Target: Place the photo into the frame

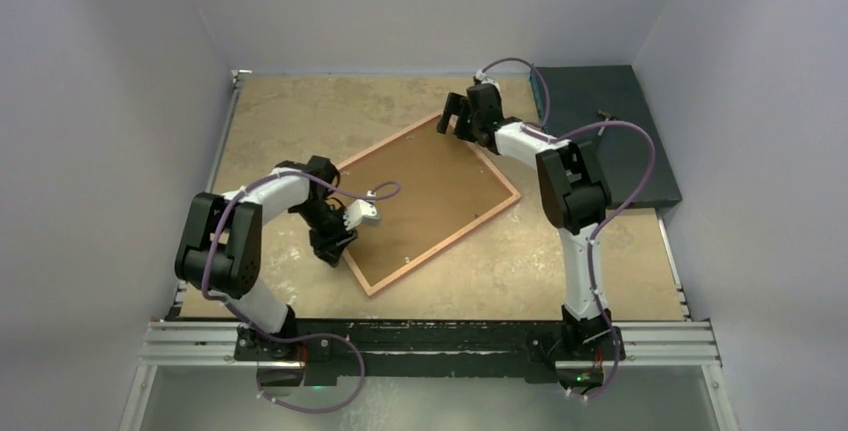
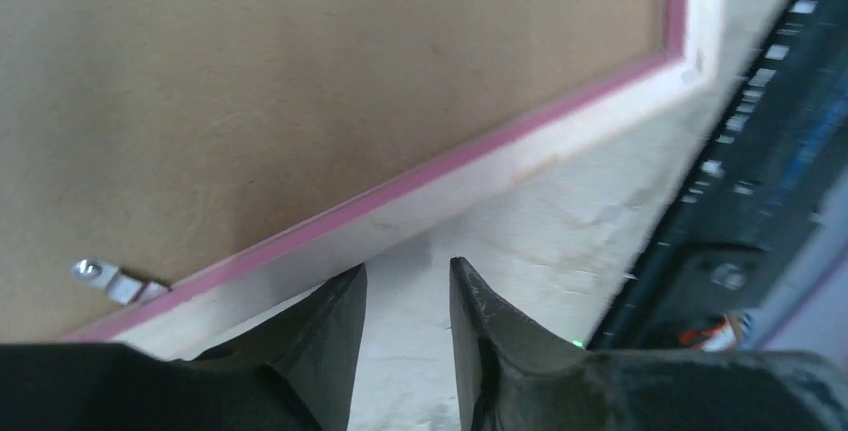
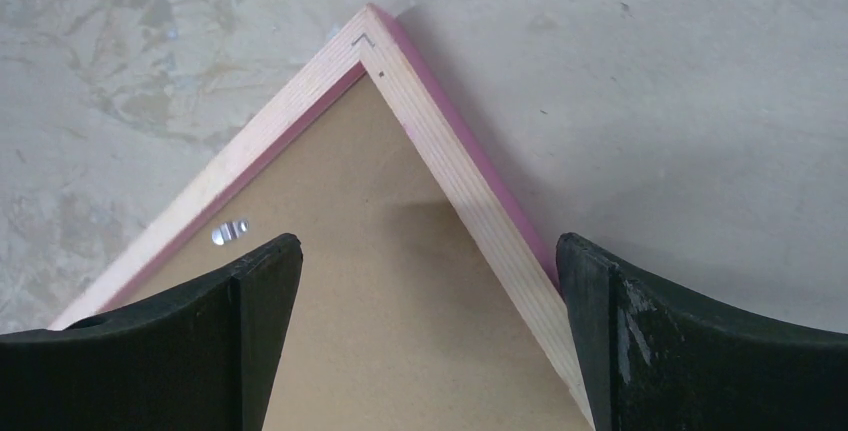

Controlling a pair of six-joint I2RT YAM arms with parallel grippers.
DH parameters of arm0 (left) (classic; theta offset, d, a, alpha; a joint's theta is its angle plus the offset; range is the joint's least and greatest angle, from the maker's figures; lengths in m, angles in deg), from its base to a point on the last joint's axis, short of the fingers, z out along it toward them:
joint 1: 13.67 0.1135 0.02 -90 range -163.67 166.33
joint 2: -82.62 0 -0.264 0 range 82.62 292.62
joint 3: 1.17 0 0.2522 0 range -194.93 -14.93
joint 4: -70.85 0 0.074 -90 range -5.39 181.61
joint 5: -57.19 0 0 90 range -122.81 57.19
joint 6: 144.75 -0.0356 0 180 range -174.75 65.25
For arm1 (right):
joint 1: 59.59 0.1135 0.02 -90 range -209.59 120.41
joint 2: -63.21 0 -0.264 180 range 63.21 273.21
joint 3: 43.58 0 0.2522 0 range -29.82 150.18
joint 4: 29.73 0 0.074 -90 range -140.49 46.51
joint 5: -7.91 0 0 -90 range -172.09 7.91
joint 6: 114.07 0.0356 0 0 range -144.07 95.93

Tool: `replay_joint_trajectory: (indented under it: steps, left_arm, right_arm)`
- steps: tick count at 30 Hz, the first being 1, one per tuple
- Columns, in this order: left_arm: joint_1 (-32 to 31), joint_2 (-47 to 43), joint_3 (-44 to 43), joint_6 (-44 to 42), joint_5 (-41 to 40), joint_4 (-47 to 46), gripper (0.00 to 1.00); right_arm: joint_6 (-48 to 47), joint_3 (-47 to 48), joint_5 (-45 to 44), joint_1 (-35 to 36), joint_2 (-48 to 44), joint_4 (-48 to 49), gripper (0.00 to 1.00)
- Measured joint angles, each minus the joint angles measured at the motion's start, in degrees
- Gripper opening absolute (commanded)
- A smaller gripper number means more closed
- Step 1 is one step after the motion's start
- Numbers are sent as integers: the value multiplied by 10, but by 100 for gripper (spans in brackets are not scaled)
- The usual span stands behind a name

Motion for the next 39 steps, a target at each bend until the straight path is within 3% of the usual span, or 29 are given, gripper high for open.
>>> replay_joint_trajectory:
  steps: [3, 7, 12, 16, 23, 29, 33, 39]
  left_arm:
    - [-26, 25, -19, -2, 26, 62, 49]
    - [-18, 61, -102, -22, 62, 139, 51]
    - [66, 94, -298, -42, 127, 184, 46]
    - [154, 107, -381, 33, 137, 93, 43]
    - [173, 174, -356, 212, 86, -132, 37]
    - [171, 243, -356, 297, 43, -221, 28]
    - [171, 248, -343, 311, 38, -237, 25]
    - [172, 230, -271, 272, 73, -221, 23]
  right_arm:
    - [1, 33, -8, 8, 13, -19, 99]
    - [5, 64, -20, 20, 0, -65, 99]
    - [6, 37, -39, 34, -89, -99, 99]
    - [18, -56, -38, 29, -213, -99, 99]
    - [71, -323, 40, 21, -411, -75, 99]
    - [126, -512, 147, 35, -475, -75, 99]
    - [148, -560, 191, 38, -483, -53, 99]
    - [169, -550, 226, 38, -424, 27, 99]
